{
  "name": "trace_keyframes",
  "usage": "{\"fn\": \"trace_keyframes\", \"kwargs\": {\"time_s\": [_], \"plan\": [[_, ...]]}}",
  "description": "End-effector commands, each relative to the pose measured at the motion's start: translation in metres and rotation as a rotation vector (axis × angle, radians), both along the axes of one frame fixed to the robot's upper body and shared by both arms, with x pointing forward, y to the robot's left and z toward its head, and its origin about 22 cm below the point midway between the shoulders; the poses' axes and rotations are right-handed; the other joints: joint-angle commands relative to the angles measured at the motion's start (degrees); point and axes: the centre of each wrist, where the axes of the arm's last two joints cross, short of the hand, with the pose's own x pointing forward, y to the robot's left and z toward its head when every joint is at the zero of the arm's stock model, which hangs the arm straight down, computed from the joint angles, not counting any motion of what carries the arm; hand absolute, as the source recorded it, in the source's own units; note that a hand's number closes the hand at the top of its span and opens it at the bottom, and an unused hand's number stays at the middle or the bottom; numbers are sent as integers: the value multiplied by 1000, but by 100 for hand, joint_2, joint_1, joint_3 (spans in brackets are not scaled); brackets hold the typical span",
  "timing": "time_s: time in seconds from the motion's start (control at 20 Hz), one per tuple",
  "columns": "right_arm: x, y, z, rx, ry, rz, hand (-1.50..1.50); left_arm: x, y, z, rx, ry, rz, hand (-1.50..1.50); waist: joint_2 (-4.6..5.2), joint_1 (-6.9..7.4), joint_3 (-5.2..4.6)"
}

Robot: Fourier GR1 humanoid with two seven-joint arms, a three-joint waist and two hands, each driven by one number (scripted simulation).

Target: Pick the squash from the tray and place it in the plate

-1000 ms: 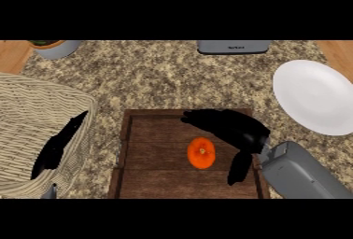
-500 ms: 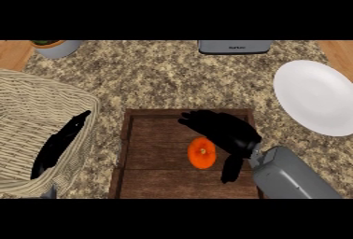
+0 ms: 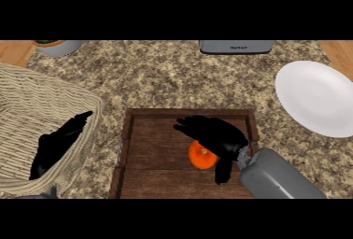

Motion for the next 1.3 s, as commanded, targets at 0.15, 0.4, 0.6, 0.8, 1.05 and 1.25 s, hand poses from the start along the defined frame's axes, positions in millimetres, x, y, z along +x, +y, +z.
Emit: {"fn": "trace_keyframes", "kwargs": {"time_s": [0.15,0.4,0.6,0.8,1.05,1.25], "plan": [[-5,2,-26,-80,-48,114,150,-3,-42,-31,-128,121,-63,0,77,-45,-126],[4,0,-14,-60,-103,117,150,-6,-34,-33,-142,135,-73,0,64,-63,-130],[7,10,-20,-58,-114,-172,150,-1,-19,-27,-123,131,-20,0,58,-173,-137],[3,-25,-51,-93,-64,-659,150,-18,-10,-27,-104,139,38,0,-4,-480,-143],[-5,12,-19,202,-345,-816,150,-12,-25,-24,-136,132,-3,0,-5,-375,-130],[-17,18,-1,304,-542,-908,150,-15,-23,-24,-137,139,3,0,-28,-365,-136]]}}
